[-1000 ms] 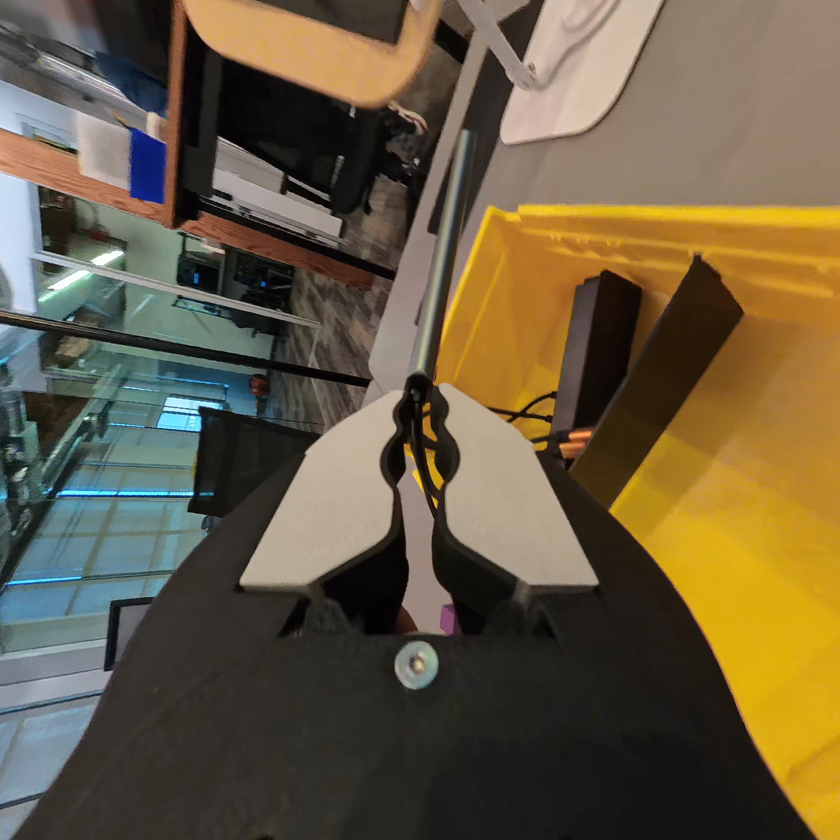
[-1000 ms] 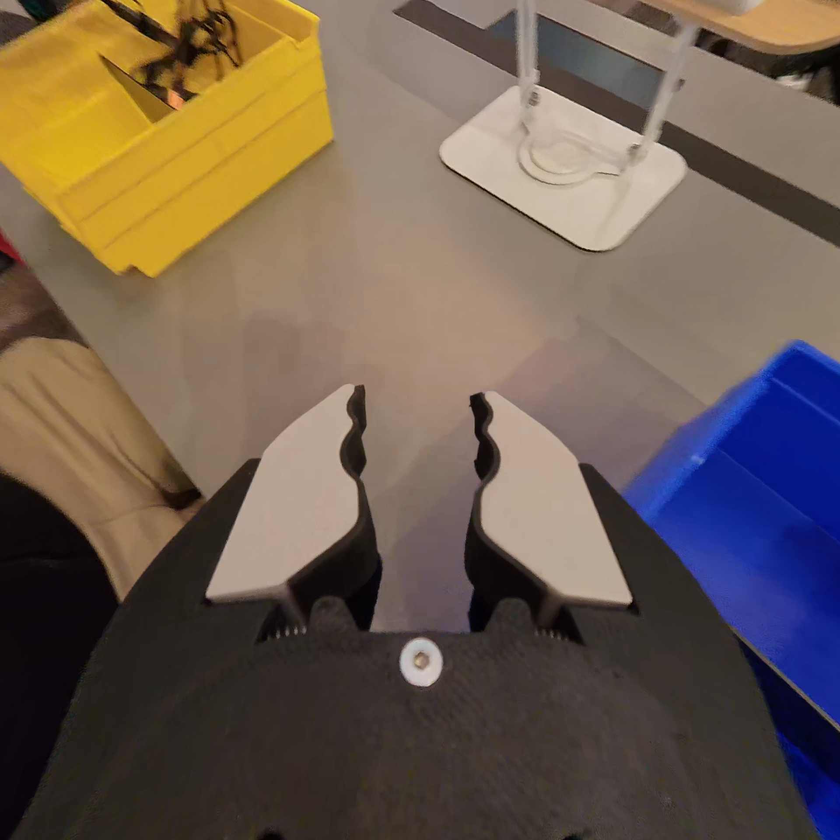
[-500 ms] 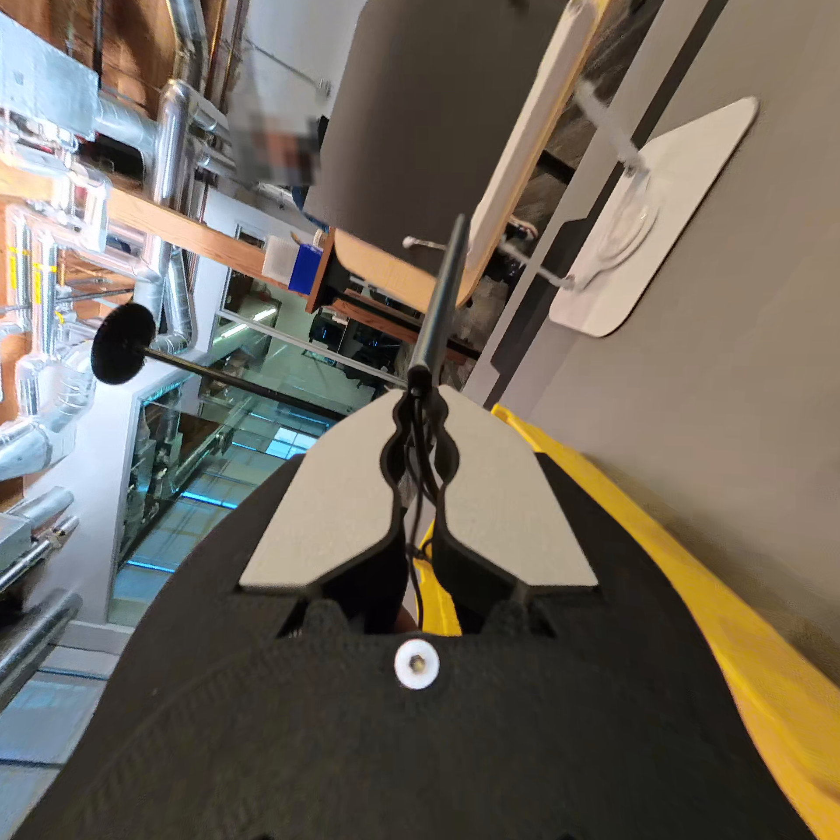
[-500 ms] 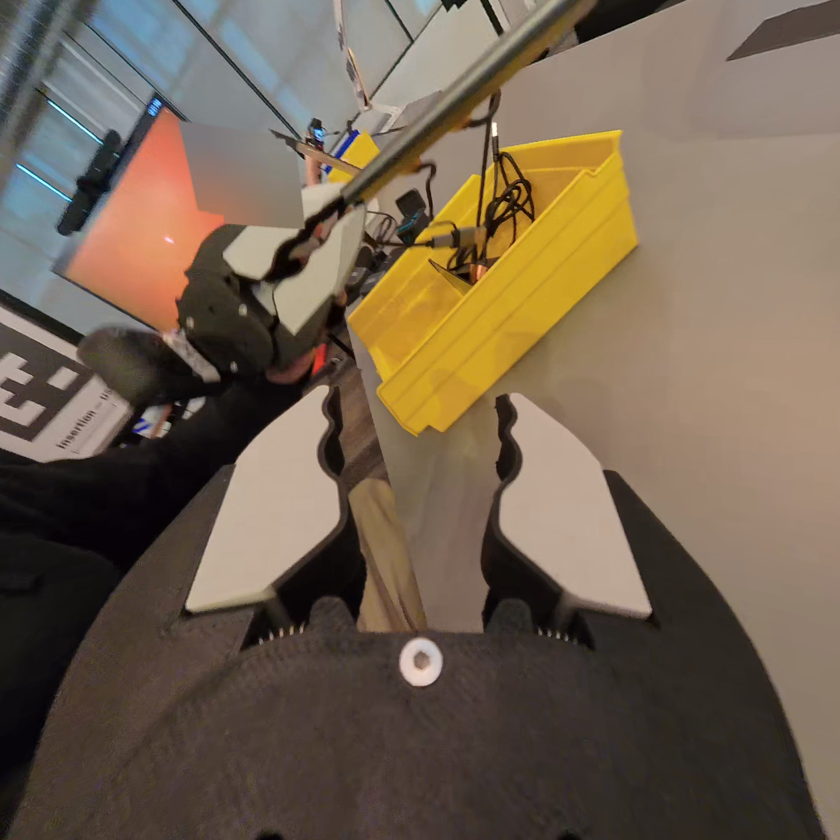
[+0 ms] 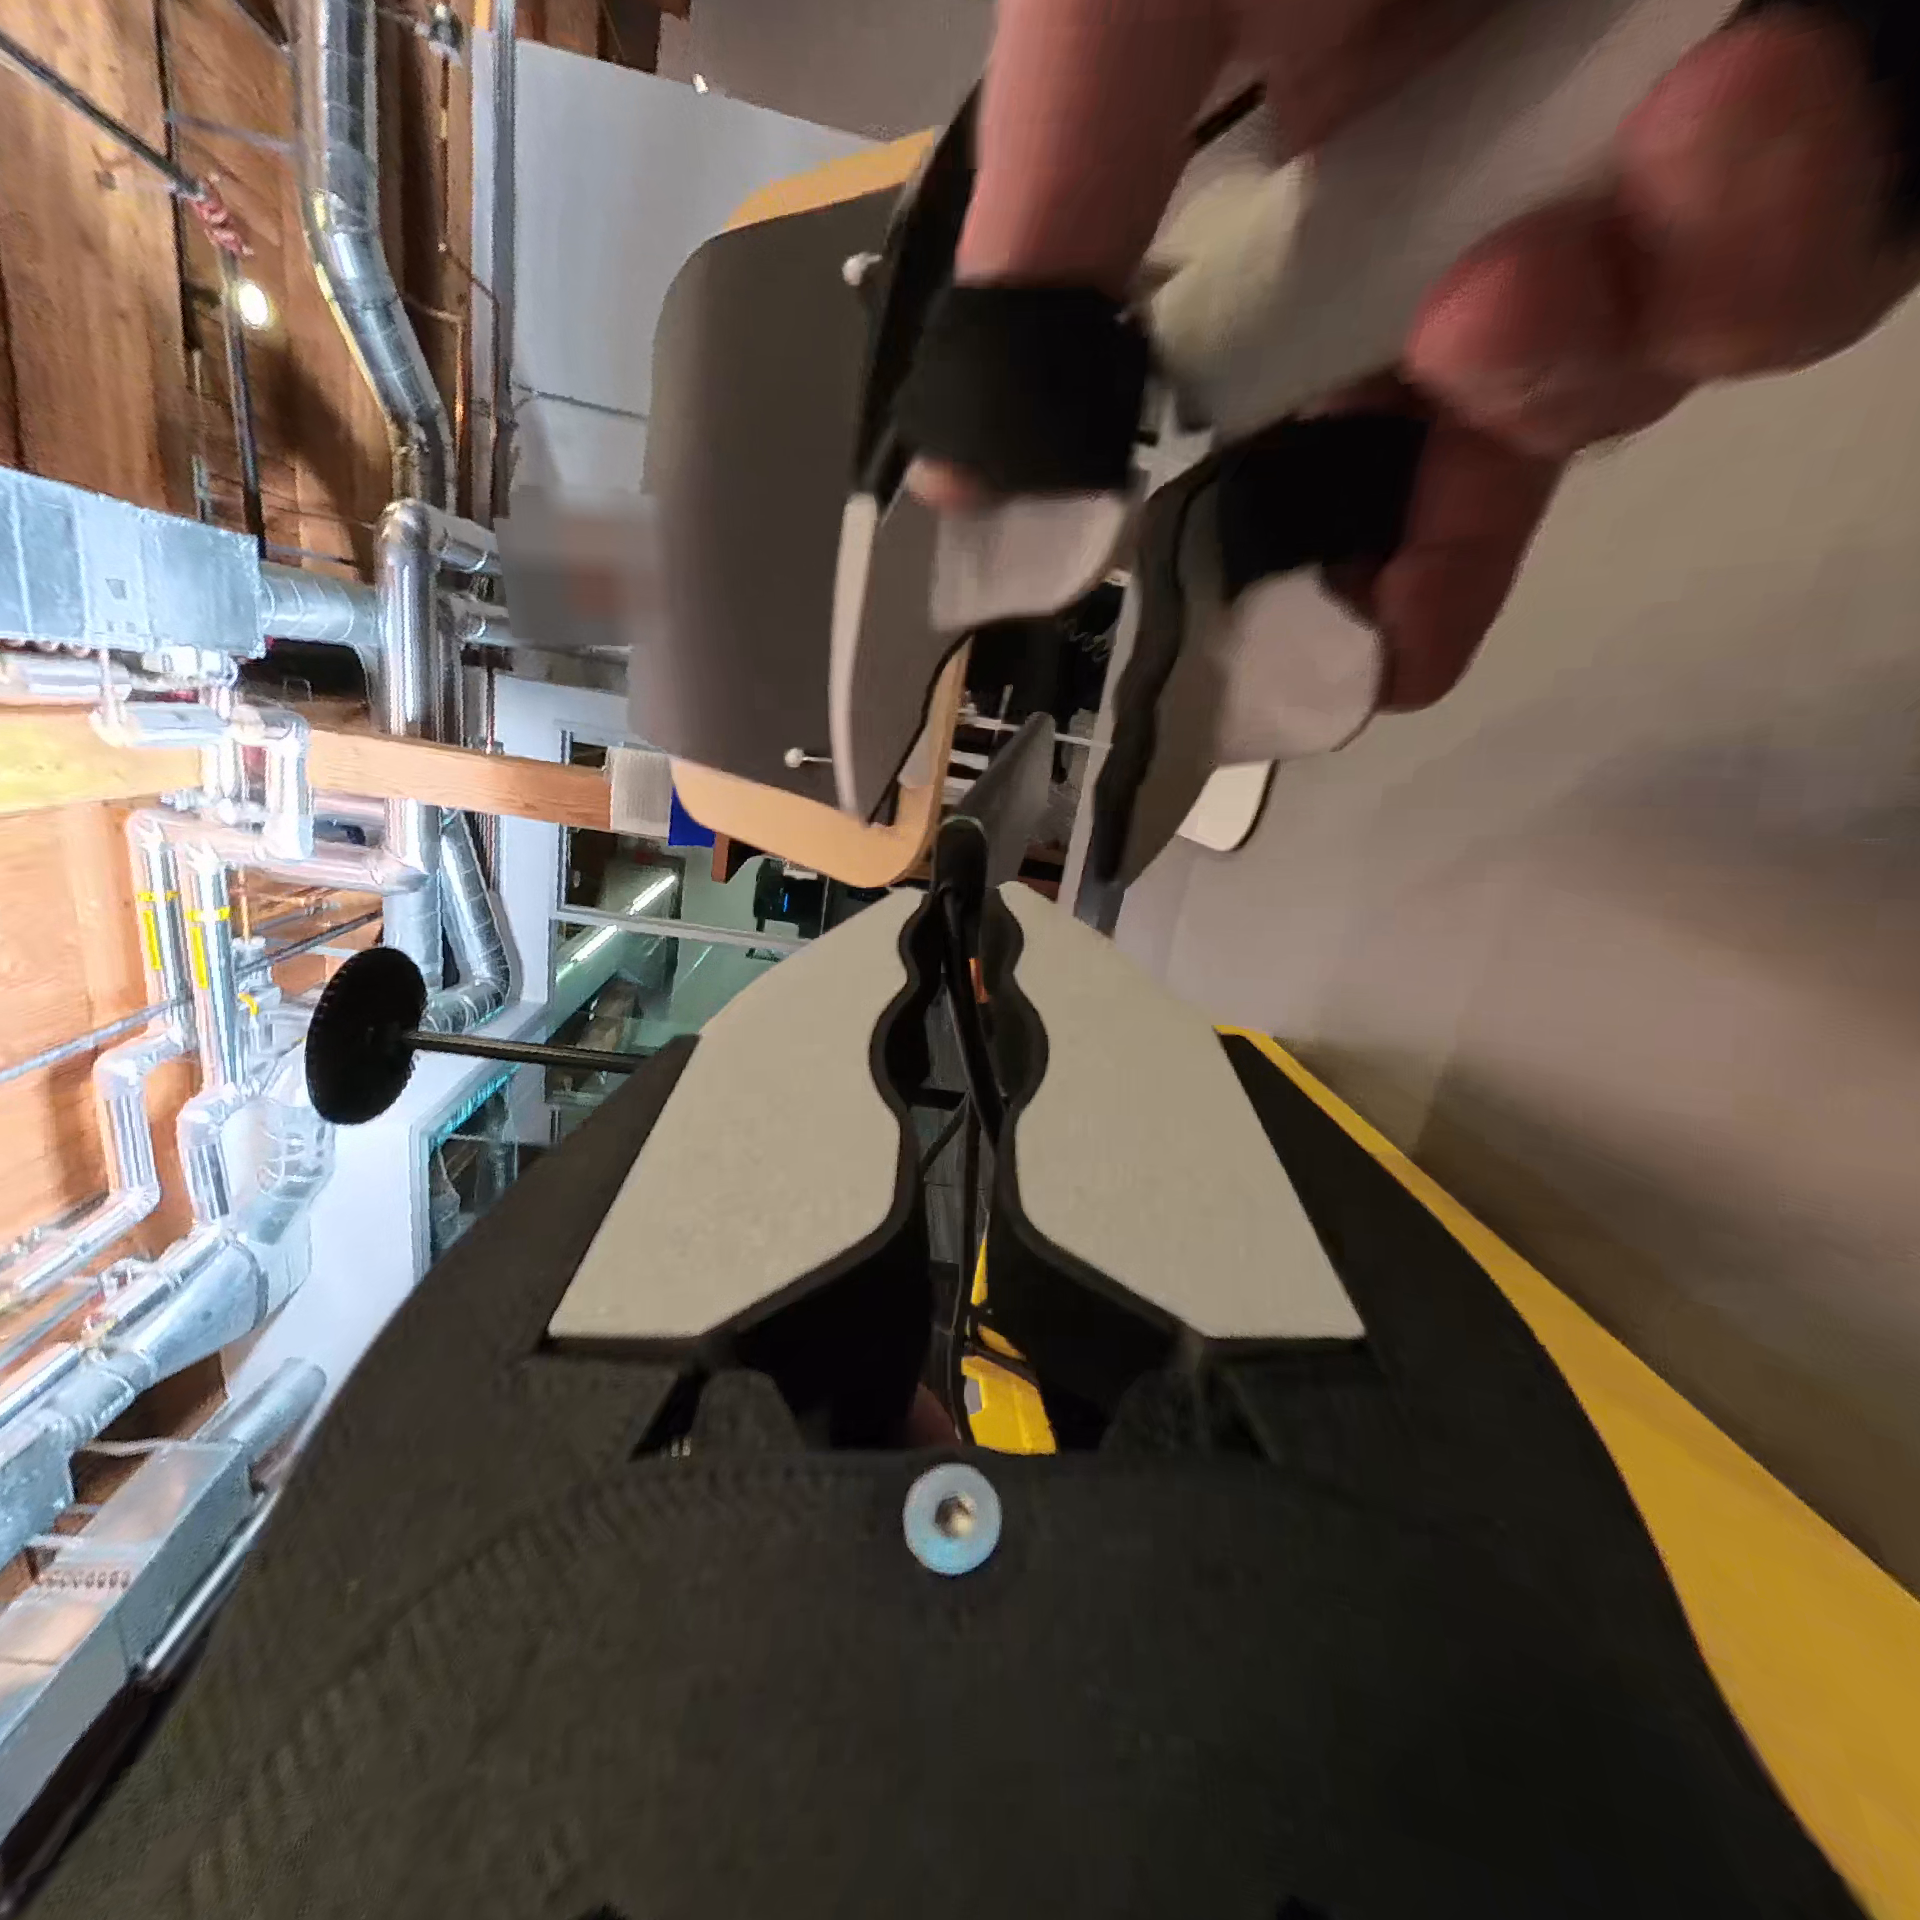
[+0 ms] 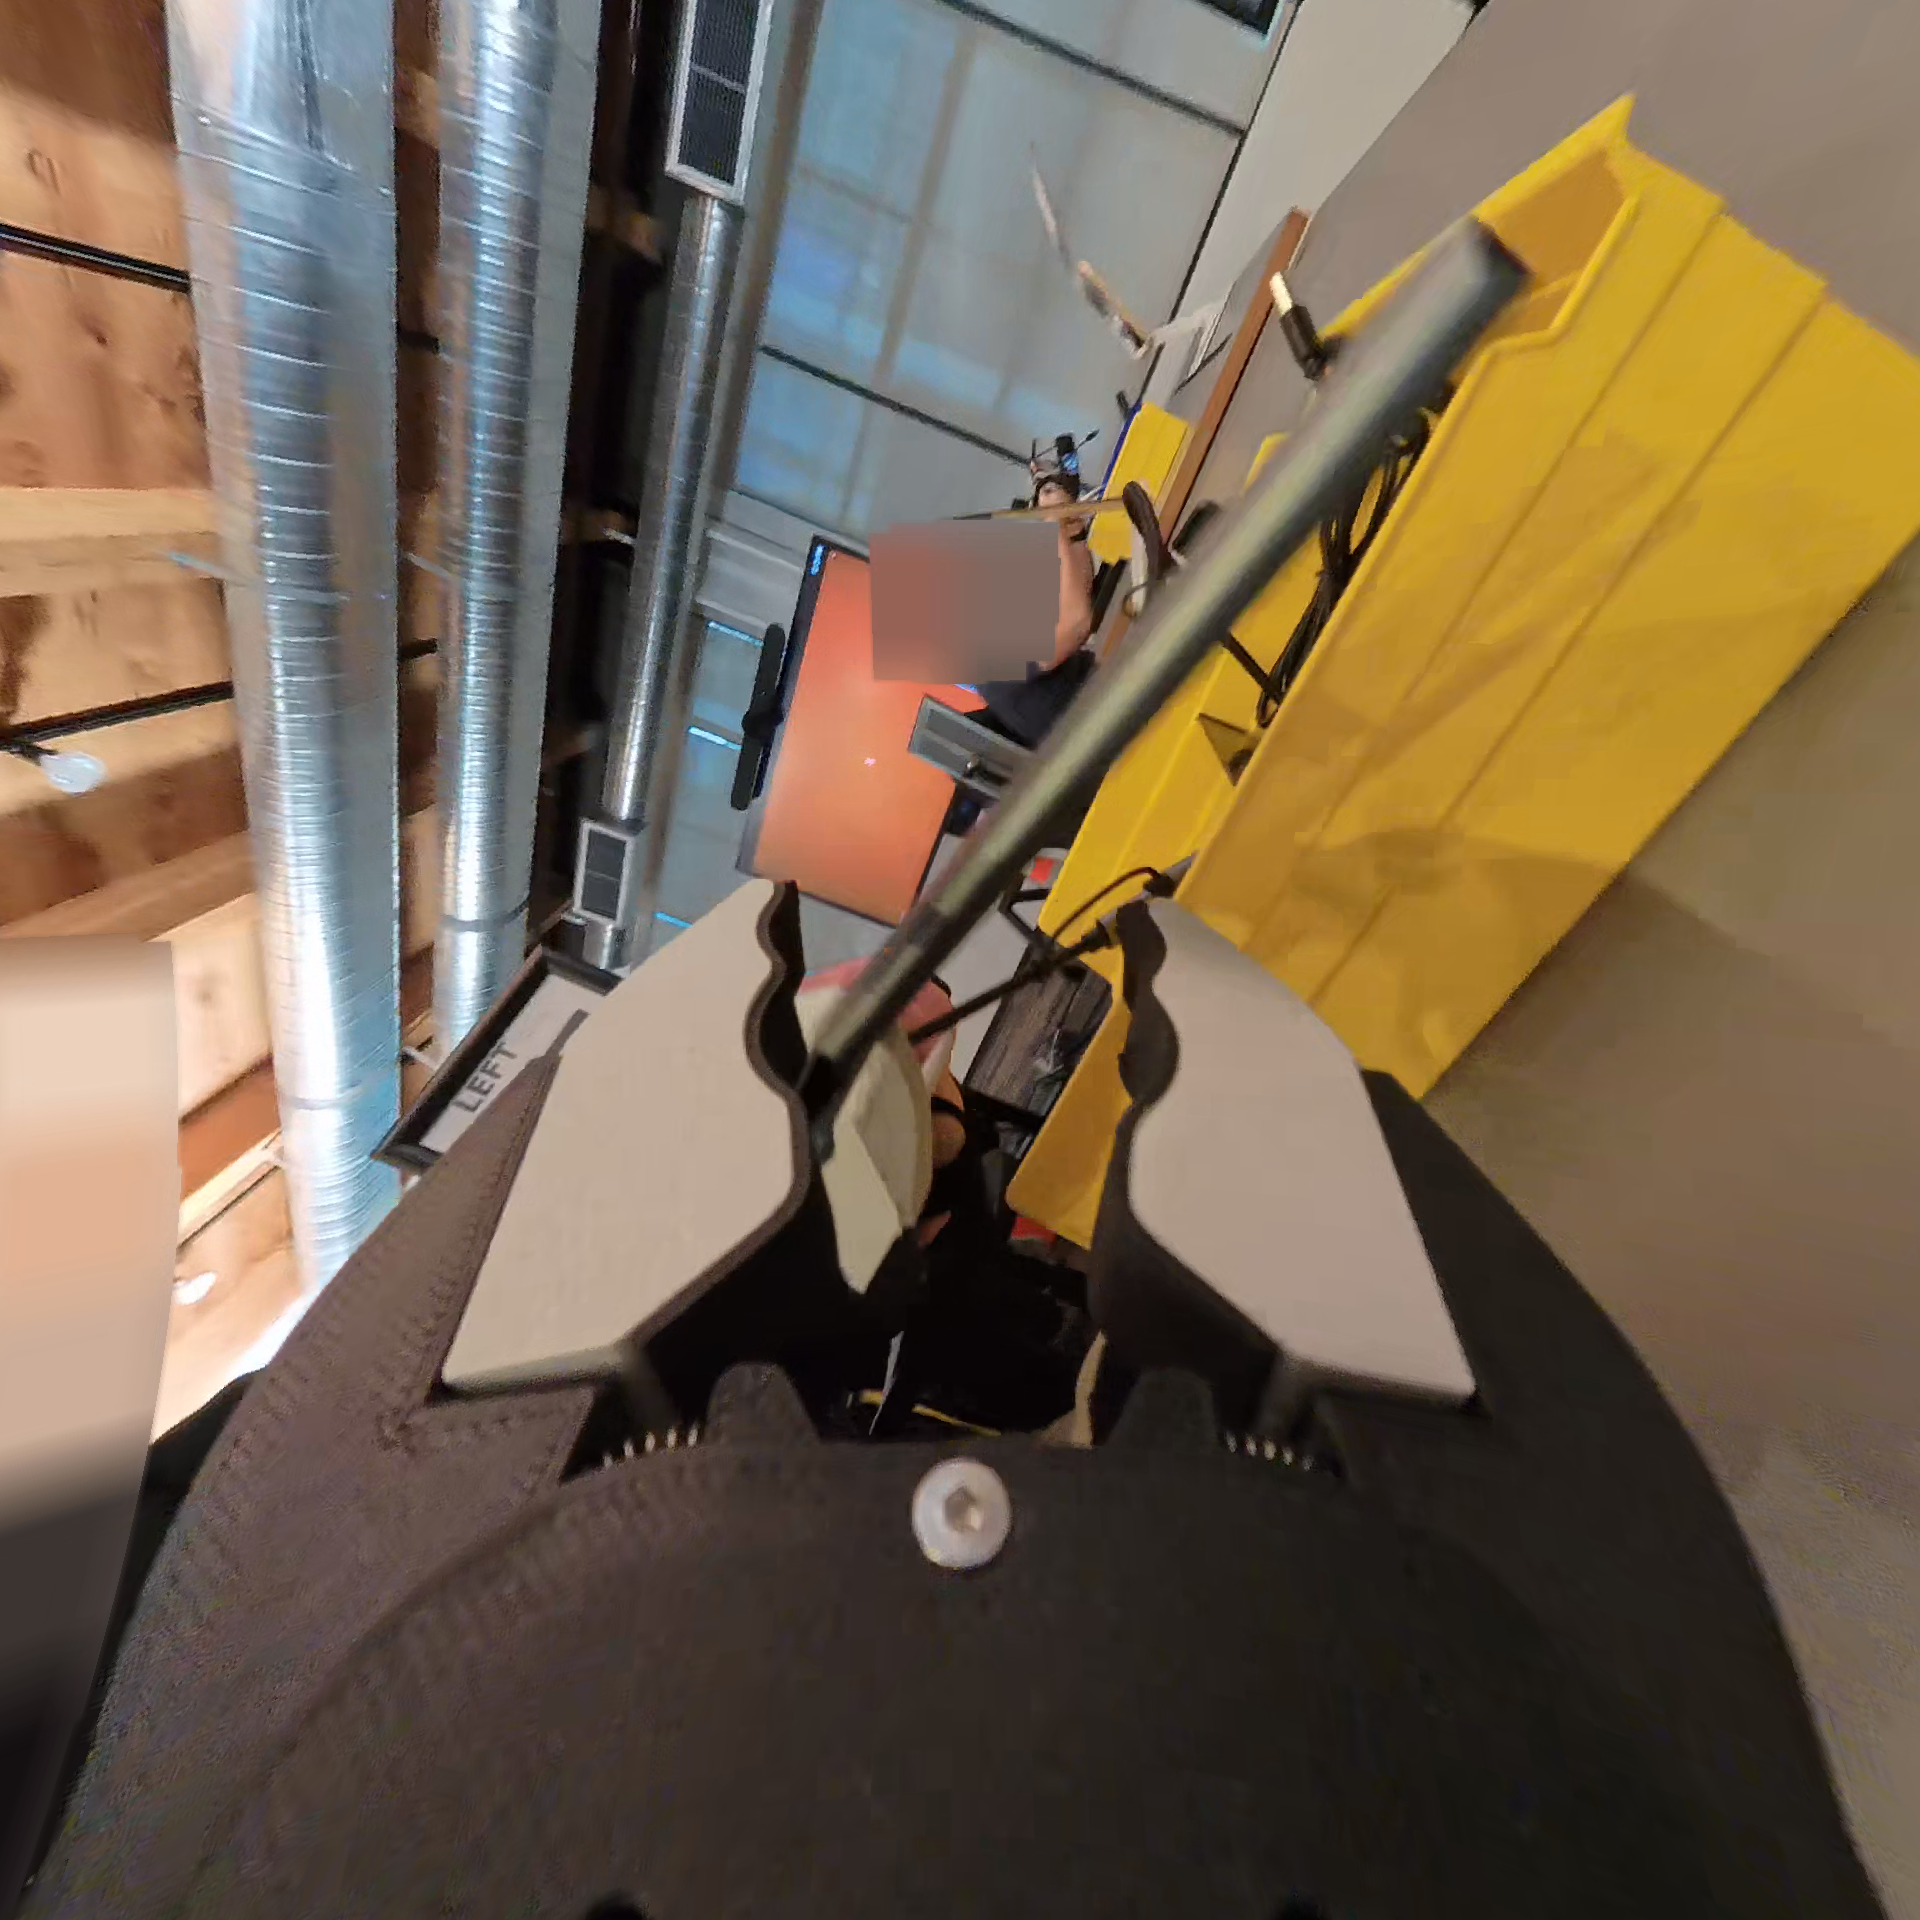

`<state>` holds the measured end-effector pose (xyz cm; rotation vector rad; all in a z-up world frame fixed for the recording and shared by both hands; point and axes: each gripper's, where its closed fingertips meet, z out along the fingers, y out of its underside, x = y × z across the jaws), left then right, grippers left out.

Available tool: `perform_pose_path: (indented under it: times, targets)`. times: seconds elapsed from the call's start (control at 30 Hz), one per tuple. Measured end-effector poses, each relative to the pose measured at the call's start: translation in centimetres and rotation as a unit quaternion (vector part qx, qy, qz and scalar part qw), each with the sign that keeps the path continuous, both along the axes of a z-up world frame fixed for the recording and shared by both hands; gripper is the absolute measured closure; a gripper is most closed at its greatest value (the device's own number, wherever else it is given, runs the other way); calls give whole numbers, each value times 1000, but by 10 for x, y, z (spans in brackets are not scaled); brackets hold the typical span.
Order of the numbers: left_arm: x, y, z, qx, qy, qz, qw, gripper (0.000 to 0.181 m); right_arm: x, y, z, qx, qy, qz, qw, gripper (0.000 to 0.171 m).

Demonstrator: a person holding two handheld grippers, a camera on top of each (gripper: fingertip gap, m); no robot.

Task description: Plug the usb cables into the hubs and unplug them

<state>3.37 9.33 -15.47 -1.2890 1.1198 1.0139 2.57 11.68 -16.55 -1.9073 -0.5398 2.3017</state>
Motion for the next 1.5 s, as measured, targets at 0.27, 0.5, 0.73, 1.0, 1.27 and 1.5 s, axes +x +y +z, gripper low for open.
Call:
perform_pose_path:
  times: [0.27,0.5,0.73,1.0,1.27,1.5]
  targets:
    - [1,-4,-26,-34,39,1,999,170,-32,1,-7,20,-7,32,999,159]
    - [-22,-21,-10,2,-16,27,999,136,-55,18,54,110,67,11,992,161]
    - [-50,-28,4,20,-77,52,995,135,-50,25,126,167,171,-13,971,160]
    - [-58,-27,24,49,-117,45,991,139,30,31,151,214,144,-46,965,160]
    - [11,-22,67,79,-111,-53,989,147,112,19,78,147,1,-57,987,160]
    - [102,-6,25,-5,-22,-149,989,147,128,0,30,75,-33,-69,994,161]
